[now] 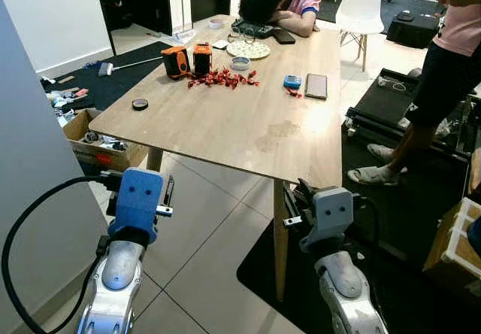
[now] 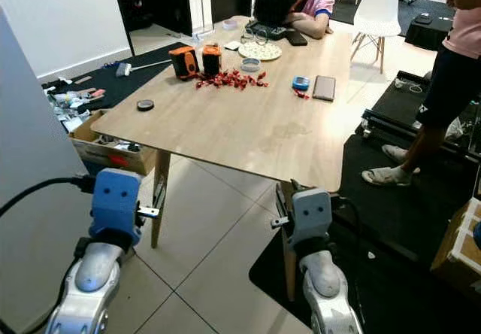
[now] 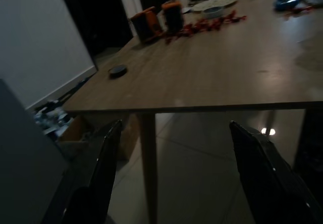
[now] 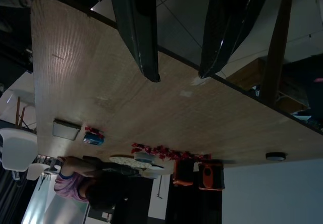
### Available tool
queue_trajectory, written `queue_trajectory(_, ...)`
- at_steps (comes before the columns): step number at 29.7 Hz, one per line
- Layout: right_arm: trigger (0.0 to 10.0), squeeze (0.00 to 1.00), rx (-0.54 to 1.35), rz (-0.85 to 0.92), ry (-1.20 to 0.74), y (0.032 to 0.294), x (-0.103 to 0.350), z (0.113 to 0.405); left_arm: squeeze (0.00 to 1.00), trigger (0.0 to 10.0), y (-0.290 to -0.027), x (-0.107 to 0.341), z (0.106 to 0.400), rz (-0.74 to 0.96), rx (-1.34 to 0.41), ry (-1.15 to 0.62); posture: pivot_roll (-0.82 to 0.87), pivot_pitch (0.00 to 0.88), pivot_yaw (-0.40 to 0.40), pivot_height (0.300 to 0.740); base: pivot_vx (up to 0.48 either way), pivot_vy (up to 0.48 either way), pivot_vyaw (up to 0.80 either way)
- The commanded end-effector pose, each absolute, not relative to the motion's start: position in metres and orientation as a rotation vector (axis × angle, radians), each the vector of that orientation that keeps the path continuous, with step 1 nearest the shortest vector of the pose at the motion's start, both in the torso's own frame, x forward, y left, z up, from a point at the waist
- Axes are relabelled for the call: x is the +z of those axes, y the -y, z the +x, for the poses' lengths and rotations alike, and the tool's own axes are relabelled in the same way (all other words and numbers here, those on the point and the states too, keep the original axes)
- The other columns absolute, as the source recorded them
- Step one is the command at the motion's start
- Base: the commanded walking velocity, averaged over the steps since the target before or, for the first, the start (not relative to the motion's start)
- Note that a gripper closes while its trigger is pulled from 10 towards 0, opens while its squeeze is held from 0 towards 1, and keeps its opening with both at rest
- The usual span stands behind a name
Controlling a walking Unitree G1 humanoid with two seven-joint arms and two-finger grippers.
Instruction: Hang keys on a hook
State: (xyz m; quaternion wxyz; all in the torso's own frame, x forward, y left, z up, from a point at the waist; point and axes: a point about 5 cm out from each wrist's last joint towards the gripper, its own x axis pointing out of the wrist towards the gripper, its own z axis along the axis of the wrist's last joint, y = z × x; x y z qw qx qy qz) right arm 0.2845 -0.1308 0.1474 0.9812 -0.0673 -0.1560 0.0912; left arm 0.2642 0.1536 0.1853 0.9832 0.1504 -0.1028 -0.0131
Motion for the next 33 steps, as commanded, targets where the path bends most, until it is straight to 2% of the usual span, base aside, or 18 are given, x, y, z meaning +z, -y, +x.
queue_trajectory(1,10.0,0.00,0.184,-0.133,0.299,0.1315,0.1456,0.2816,0.00,10.0,-0.1439,0.1901,0.2622,0.336,-0.079,0.239,0.13,0.155,-0.017,0.740,0.000,0.000,0.00)
queue_trajectory(3,10.0,0.00,0.184,-0.133,0.298,0.1312,0.1457,0.2813,0.00,10.0,-0.1421,0.1907,0.2623,0.339,-0.084,0.248,0.13,0.155,-0.017,0.740,0.000,0.000,0.00)
queue_trajectory(33,10.0,0.00,0.217,-0.170,0.273,0.1249,0.1428,0.2781,0.00,10.0,-0.1426,0.1884,0.2621,0.360,-0.075,0.205,0.14,0.158,-0.022,0.740,0.473,0.000,0.00)
